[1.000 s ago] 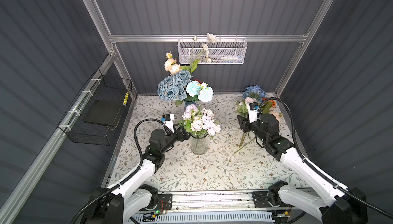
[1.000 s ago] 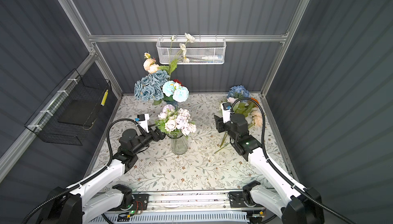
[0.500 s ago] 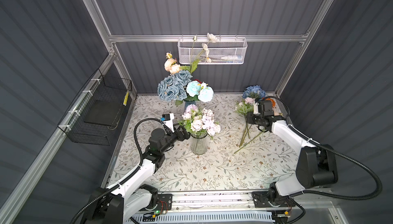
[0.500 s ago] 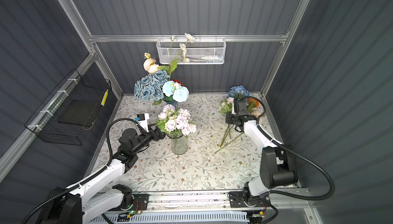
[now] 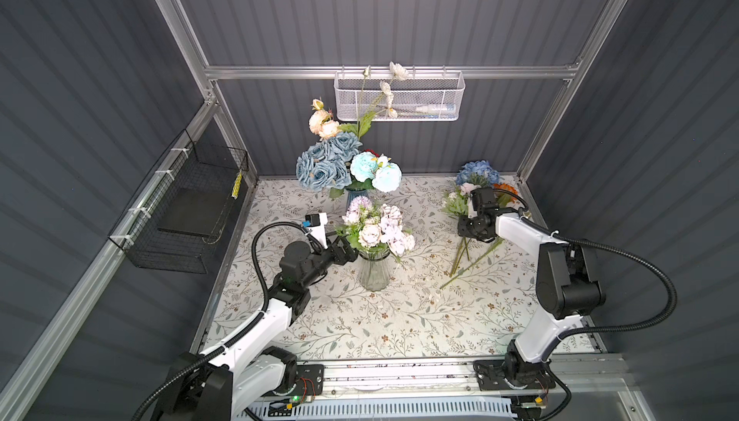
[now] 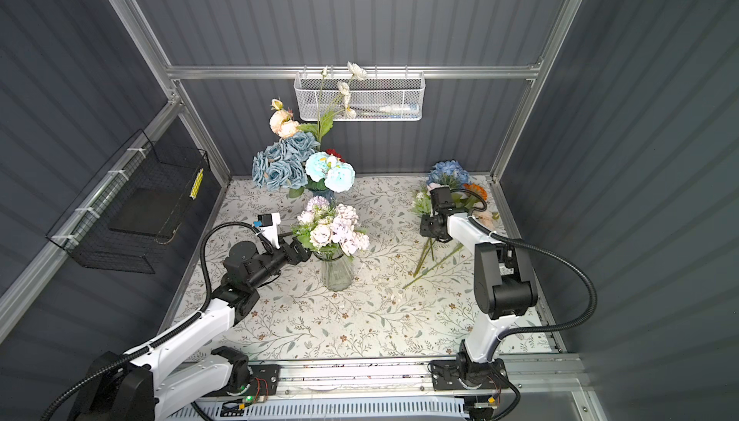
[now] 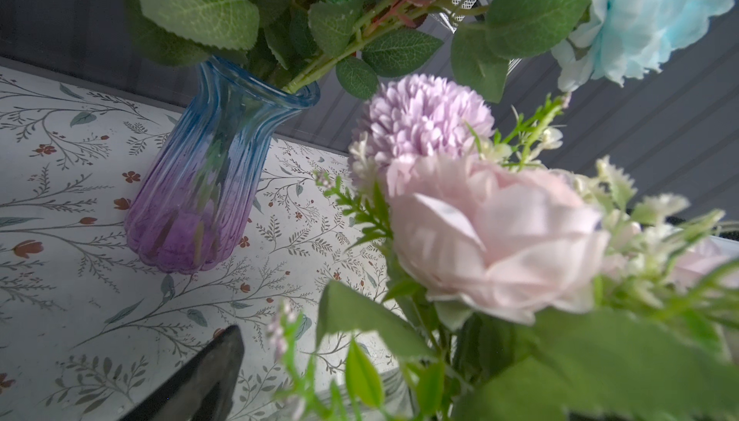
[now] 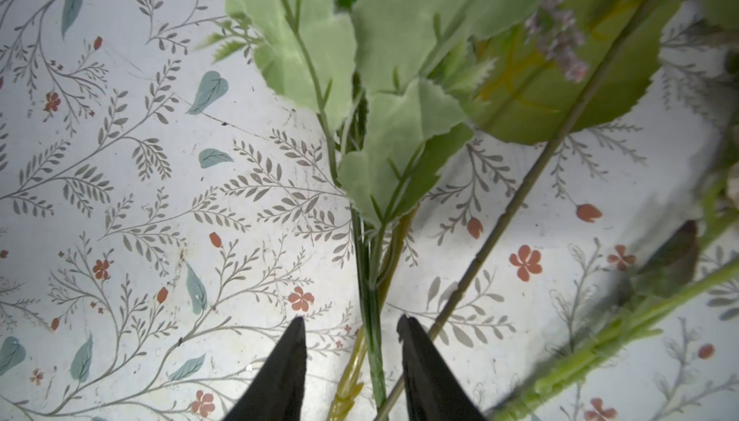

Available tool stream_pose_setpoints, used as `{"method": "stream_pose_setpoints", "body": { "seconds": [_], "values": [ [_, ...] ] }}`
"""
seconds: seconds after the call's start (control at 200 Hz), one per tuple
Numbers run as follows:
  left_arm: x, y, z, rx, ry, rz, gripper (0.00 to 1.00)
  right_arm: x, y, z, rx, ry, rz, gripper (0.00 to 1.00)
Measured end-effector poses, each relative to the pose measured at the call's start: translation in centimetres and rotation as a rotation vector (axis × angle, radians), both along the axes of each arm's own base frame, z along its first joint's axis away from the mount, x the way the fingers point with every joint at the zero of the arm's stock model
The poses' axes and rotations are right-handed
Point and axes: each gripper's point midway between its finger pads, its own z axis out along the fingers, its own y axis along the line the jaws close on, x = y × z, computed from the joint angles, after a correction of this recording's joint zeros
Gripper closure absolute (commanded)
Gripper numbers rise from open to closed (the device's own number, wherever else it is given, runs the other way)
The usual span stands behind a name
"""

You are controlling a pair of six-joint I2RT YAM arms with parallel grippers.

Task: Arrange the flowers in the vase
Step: 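Move the right gripper to the remaining stems and grasp them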

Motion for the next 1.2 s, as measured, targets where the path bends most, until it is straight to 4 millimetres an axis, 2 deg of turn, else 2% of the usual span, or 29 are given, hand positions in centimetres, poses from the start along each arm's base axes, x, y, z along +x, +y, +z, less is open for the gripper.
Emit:
{"method": "stream_pose_setpoints", "body": {
  "seconds": [0.14,0.31,0.55,0.705,0.84,0.921,1.076,1.201],
  "values": [
    [0.0,0.0,0.2,0.0,-0.006,0.0,0.01,0.7,-0.1,-0.7,-0.014,0.018,-0.008,0.66],
    [0.0,0.0,0.2,0.0,-0.006,0.0,0.01,2.3,-0.3,-0.2,-0.031,0.003,-0.015,0.72],
    [-0.1,0.1,0.5,-0.002,-0.012,0.003,0.01,2.6,-0.3,-0.8,-0.042,0.039,-0.015,0.74],
    [-0.2,0.2,0.7,-0.003,-0.016,0.004,0.01,2.5,-0.4,-1.7,-0.052,0.074,-0.014,0.85],
    [-0.2,0.2,0.7,0.0,-0.016,0.008,0.01,2.3,-0.5,-1.8,-0.055,0.086,-0.019,1.0],
    [-0.2,0.3,0.7,0.002,-0.016,0.01,0.01,2.4,-0.5,-1.8,-0.056,0.086,-0.019,1.0],
    [-0.2,0.3,0.5,0.006,-0.012,0.01,0.01,2.3,-0.6,-1.1,-0.041,0.065,-0.023,1.0],
    [-0.2,0.3,0.5,0.006,-0.012,0.01,0.01,1.7,-0.7,1.0,-0.005,0.02,-0.031,1.0]
  ]
}}
